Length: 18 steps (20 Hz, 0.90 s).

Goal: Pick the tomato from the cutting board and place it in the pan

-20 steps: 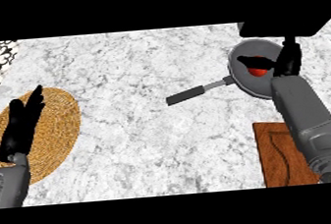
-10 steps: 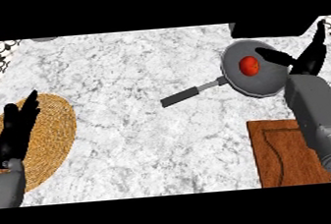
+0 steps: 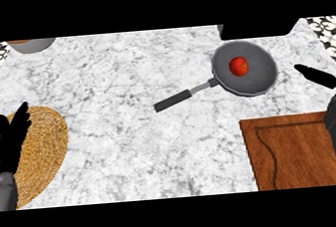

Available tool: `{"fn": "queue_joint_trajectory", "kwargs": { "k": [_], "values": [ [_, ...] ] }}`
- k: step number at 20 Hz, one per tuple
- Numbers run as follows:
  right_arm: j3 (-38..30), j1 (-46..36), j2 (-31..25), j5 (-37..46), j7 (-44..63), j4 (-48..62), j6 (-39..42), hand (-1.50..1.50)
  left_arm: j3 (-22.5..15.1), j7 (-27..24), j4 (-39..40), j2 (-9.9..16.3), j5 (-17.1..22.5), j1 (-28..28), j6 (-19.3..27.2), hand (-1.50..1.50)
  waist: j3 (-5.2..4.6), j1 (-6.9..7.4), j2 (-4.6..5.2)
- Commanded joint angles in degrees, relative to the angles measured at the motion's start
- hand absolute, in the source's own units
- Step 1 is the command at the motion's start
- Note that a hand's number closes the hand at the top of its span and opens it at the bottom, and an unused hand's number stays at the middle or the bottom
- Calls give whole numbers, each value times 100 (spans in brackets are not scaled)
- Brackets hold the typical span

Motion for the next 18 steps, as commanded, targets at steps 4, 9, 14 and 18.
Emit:
{"fn": "queue_joint_trajectory", "kwargs": {
  "k": [4, 9, 14, 18],
  "values": [
    [379, 1412, 231, -312, 571, -1835, 1237, -150, 87, -91, -57, -1, -55, 286, 79, 0, -16, -155, -64],
    [382, 2759, 396, -689, 886, -3358, 2013, -150, 70, -56, 138, 44, -53, -33, -14, 0, -12, -142, -14],
    [287, 3901, 420, -1205, 1460, -4965, 2802, -150, 22, 58, -119, -81, -47, 29, 11, 0, -3, -29, 16],
    [23, 4450, 127, -1695, 1653, -5453, 3337, -150, 50, 60, -108, -32, -17, 88, -140, 0, 2, 26, 30]
  ]
}}
